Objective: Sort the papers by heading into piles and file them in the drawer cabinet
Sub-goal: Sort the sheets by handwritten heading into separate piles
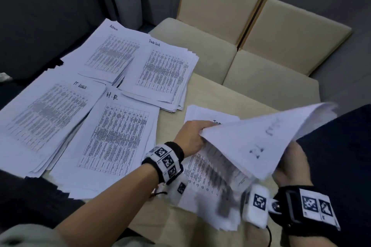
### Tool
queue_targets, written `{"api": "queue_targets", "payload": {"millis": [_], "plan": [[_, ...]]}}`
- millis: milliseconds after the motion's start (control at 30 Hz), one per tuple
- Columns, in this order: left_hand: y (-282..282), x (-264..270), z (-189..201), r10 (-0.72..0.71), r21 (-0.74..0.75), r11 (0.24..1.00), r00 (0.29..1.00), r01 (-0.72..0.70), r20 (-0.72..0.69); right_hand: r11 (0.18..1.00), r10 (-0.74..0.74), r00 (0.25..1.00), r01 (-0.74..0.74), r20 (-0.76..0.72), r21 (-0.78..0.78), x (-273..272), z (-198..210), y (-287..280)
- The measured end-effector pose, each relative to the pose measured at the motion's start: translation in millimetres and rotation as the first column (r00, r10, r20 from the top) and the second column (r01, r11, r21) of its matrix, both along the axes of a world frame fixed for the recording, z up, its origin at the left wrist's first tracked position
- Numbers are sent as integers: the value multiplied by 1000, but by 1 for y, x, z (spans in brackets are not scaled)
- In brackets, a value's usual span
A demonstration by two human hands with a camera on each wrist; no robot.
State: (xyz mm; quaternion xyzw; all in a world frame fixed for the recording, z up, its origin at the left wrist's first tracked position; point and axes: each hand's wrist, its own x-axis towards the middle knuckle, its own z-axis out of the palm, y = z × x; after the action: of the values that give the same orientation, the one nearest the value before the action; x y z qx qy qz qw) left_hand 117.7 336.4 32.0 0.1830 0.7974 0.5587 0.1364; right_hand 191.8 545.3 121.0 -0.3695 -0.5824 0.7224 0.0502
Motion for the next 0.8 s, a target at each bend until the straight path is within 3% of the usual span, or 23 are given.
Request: {"api": "queue_targets", "payload": {"millis": [100,200,267,400,467,633,800], "plan": [[-1,-9,26,255,200,940,959,-275,122,999,19,972,-7,-235,51,-9,14,-8],[-10,-15,38,390,342,839,906,-424,167,993,83,919,-45,-387,105,-11,10,-27],[-20,-19,22,434,284,842,888,-460,150,973,156,939,-93,-305,212,-13,-7,-38],[-48,-7,-29,420,-34,904,870,-426,257,862,325,942,-260,-82,435,-18,-49,-57],[-61,-5,-36,417,-84,908,866,-410,277,843,306,950,-241,-60,480,-25,-57,-66],[-100,-20,-19,385,-40,920,883,-389,270,894,273,934,-159,-229,418,-55,-55,-96],[-162,-22,-4,474,-61,873,814,-484,335,904,321,945,-283,-70,319,-68,-77,-133]]}}
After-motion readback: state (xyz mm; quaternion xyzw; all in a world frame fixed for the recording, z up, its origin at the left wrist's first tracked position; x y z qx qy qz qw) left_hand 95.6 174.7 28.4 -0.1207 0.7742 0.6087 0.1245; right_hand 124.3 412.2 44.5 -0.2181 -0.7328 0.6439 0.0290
